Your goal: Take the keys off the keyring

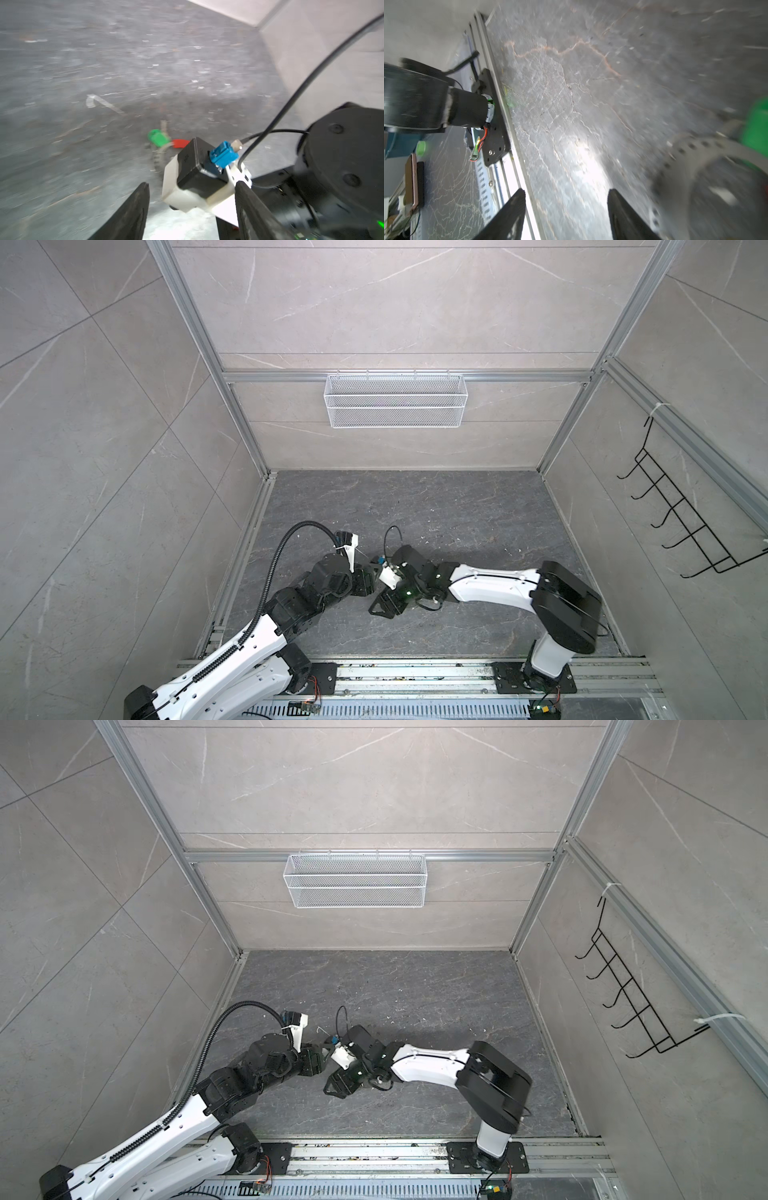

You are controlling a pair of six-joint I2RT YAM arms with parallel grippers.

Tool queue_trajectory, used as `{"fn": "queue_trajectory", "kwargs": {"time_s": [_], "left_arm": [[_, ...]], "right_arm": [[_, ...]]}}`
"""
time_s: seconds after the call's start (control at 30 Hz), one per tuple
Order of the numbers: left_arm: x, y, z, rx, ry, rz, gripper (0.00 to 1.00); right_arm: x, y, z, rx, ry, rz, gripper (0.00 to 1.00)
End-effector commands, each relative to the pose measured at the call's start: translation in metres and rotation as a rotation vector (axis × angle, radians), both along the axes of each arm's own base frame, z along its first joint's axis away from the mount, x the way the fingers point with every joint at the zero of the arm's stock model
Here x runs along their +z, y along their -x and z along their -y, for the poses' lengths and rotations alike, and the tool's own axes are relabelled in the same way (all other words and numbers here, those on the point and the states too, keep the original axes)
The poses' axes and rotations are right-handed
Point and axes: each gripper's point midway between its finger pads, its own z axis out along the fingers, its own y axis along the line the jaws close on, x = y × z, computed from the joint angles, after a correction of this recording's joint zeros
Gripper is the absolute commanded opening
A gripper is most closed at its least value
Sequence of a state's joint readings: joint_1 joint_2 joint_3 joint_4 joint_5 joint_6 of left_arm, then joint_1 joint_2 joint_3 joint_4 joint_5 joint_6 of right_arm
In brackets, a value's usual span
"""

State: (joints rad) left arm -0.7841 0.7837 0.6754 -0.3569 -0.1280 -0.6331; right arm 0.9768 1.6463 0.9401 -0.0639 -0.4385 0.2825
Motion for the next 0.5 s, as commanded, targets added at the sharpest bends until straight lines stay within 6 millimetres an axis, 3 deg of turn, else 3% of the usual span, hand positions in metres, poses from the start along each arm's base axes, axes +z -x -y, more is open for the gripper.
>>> {"fn": "queue_trajectory", "kwargs": {"time_s": [0.0,0.17,0.27,0.33,0.47], "left_arm": [[-0.003,-0.017,-0.014,0.068,-0.061,0.041,0.7],[-0.027,-0.025,0.025,-0.07,-0.088,-0.046,0.71],[-0.046,-0.026,0.052,-0.187,-0.136,-0.118,0.65],[-0.056,-0.023,0.073,-0.268,-0.163,-0.114,0.63],[-0.074,-0.011,0.109,-0.421,-0.268,-0.102,0.59]], "right_arm": [[0.013,-0.031,0.051,-0.23,0.02,0.092,0.63],[0.019,-0.053,0.132,-0.536,0.094,0.165,0.61],[0.017,-0.06,0.169,-0.667,0.121,0.166,0.61],[0.011,-0.061,0.187,-0.725,0.141,0.151,0.61],[0.0,-0.06,0.202,-0.785,0.161,0.116,0.61]]}}
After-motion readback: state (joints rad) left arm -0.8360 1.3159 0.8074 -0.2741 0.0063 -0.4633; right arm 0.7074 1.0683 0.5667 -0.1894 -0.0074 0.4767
